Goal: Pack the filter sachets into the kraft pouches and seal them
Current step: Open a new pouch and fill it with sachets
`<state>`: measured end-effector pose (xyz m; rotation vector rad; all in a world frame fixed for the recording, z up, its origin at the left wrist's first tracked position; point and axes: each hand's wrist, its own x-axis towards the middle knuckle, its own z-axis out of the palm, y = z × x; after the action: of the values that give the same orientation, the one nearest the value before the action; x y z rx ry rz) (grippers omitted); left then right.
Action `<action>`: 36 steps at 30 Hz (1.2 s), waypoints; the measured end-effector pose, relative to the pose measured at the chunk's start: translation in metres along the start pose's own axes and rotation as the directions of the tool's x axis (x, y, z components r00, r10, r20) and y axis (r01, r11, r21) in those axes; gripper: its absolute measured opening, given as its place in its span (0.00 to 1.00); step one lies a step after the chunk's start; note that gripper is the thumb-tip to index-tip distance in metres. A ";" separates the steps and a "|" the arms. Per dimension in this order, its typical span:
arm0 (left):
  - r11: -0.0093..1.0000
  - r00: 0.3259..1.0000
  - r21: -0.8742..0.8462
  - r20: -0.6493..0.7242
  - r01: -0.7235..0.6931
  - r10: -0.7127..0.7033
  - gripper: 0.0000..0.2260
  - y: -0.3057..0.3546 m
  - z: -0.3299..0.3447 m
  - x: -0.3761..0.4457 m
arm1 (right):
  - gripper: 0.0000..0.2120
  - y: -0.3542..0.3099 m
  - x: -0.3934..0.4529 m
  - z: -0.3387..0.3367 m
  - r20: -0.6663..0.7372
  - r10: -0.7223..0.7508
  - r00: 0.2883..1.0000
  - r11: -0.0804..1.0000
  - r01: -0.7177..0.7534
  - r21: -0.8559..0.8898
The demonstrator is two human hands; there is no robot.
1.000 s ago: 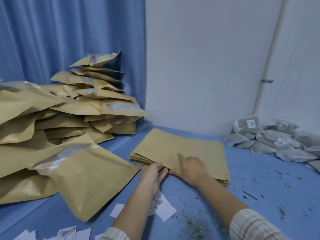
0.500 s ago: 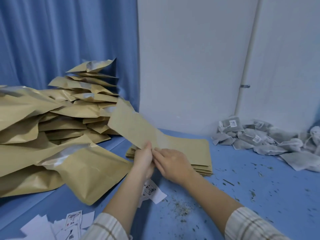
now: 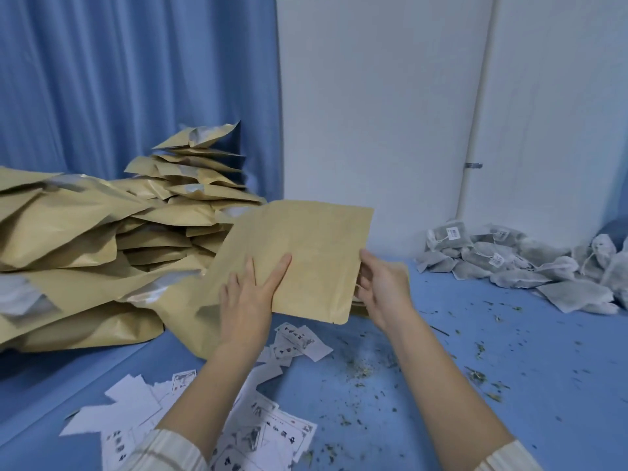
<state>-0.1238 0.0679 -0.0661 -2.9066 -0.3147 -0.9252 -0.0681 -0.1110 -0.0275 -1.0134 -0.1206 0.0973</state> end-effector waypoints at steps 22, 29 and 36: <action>0.219 0.888 -0.864 0.418 0.454 -0.194 0.12 0.106 -0.028 0.003 | 0.13 0.026 -0.020 -0.007 -0.158 0.183 0.970 0.983 -0.185 -0.001; 0.311 0.909 -0.889 0.220 0.336 -0.354 0.08 0.118 -0.025 -0.011 | 0.12 0.028 -0.027 -0.002 -0.082 0.042 0.996 0.989 -0.053 -0.140; 0.485 0.879 -0.792 0.129 0.370 -0.460 0.15 0.131 -0.020 -0.017 | 0.22 0.014 -0.023 -0.014 0.010 -0.343 0.939 0.430 0.167 -0.887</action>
<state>-0.1202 -0.0651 -0.0609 -3.6461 -0.8301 -1.6650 -0.0890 -0.1183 -0.0479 -2.0567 -0.1710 -0.3980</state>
